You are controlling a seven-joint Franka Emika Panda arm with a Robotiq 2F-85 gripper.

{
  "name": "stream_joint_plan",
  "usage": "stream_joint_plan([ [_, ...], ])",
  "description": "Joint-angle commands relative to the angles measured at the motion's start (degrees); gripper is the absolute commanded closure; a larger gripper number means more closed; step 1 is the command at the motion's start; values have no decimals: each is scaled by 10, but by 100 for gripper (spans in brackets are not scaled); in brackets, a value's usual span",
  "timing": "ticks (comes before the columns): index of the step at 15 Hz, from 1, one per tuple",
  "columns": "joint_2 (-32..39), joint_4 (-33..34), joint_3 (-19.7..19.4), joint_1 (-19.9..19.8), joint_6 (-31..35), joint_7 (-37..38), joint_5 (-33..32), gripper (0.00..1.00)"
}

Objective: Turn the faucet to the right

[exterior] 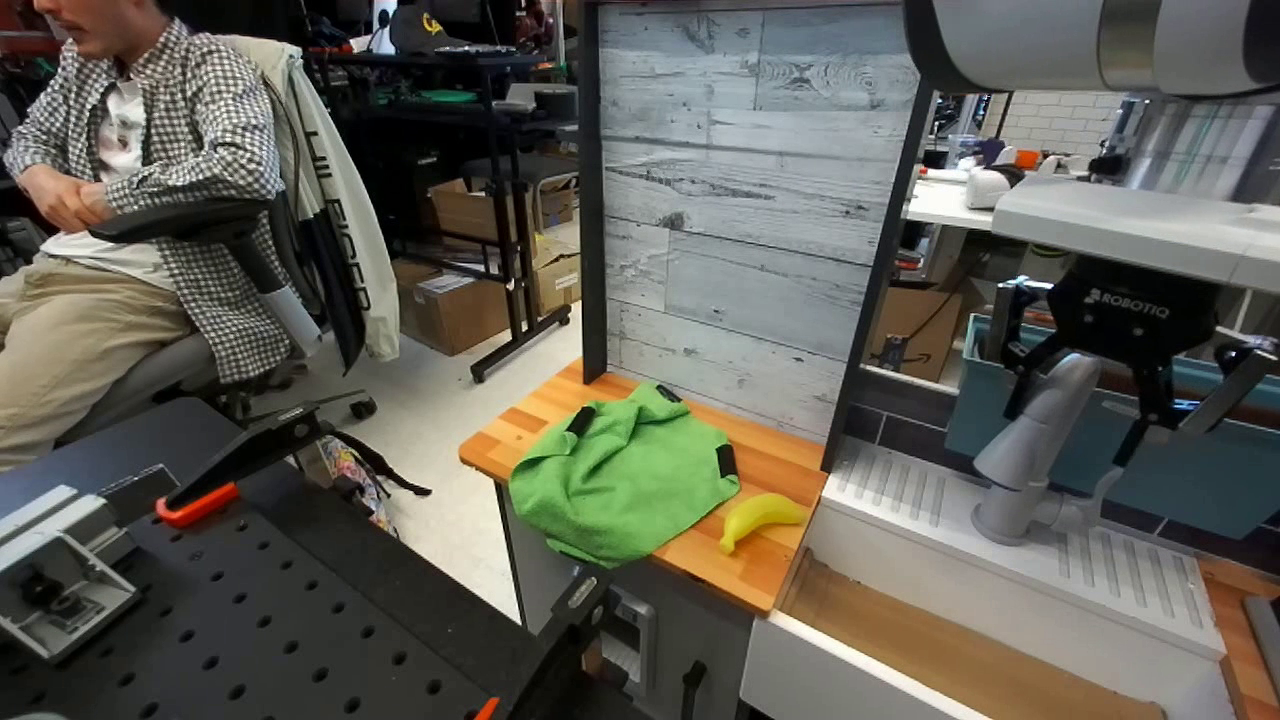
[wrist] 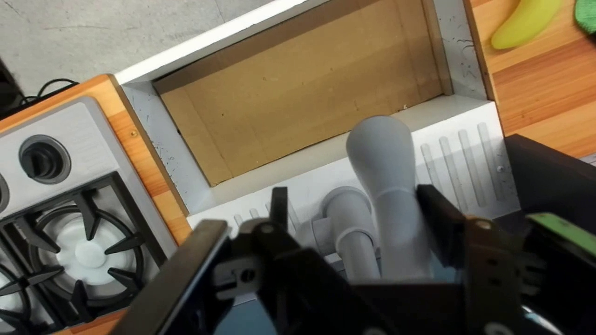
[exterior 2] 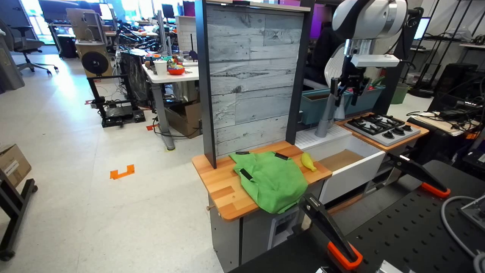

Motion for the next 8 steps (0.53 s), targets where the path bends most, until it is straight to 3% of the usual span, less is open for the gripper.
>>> stream_joint_plan([
  [1,9,10,2,-6,16,-12,-10,1],
  [8,-11,-16,13,-12,33,-24,1,0],
])
